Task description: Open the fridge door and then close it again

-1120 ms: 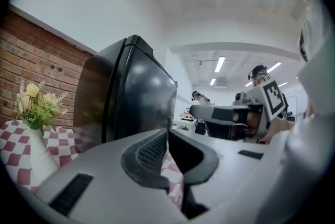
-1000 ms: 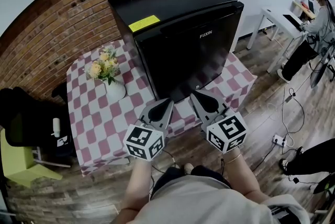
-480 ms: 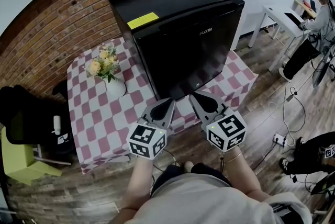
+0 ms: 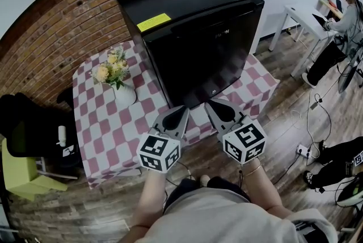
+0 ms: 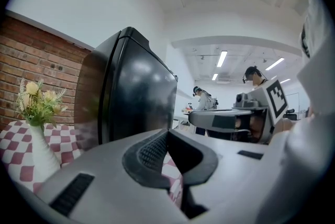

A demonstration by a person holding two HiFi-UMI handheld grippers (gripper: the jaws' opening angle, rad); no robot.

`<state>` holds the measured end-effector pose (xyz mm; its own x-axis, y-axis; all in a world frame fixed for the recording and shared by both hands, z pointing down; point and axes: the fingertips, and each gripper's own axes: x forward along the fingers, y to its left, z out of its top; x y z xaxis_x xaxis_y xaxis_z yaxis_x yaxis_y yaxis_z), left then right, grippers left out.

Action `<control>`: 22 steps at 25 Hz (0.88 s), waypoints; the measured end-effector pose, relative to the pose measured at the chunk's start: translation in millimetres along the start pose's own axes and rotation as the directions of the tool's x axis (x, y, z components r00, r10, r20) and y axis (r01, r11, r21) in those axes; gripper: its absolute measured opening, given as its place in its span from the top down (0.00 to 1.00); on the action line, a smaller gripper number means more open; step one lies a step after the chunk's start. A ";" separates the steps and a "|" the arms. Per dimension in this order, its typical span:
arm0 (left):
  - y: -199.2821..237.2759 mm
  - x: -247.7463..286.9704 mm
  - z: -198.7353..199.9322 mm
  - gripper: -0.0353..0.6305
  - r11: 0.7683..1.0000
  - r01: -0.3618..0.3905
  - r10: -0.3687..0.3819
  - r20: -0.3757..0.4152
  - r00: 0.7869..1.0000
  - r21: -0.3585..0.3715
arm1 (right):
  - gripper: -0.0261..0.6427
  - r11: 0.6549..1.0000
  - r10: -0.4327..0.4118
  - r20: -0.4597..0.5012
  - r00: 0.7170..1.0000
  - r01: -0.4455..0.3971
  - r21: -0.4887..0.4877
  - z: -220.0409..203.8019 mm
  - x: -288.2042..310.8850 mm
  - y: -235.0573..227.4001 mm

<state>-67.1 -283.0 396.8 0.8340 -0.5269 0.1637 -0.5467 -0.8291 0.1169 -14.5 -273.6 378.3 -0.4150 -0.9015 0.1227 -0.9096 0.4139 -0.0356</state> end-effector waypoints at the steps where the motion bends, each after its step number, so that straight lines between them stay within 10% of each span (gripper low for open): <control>1: -0.2 0.3 -0.2 0.94 1.000 0.003 -0.003 0.001 1.000 -0.005 | 0.96 1.000 0.002 0.000 1.000 -0.002 0.003 -0.5 0.5 0.6; 22: -5.3 -1.9 -4.5 0.94 1.000 0.012 -0.013 -0.003 1.000 -0.024 | 0.96 1.000 -0.005 -0.020 1.000 0.005 0.026 -13.8 1.0 1.4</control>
<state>-66.1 -276.7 400.3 0.8406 -0.5159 0.1653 -0.5379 -0.8309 0.1423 -15.9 -272.1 392.1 -0.4100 -0.9009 0.1423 -0.9121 0.4055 -0.0604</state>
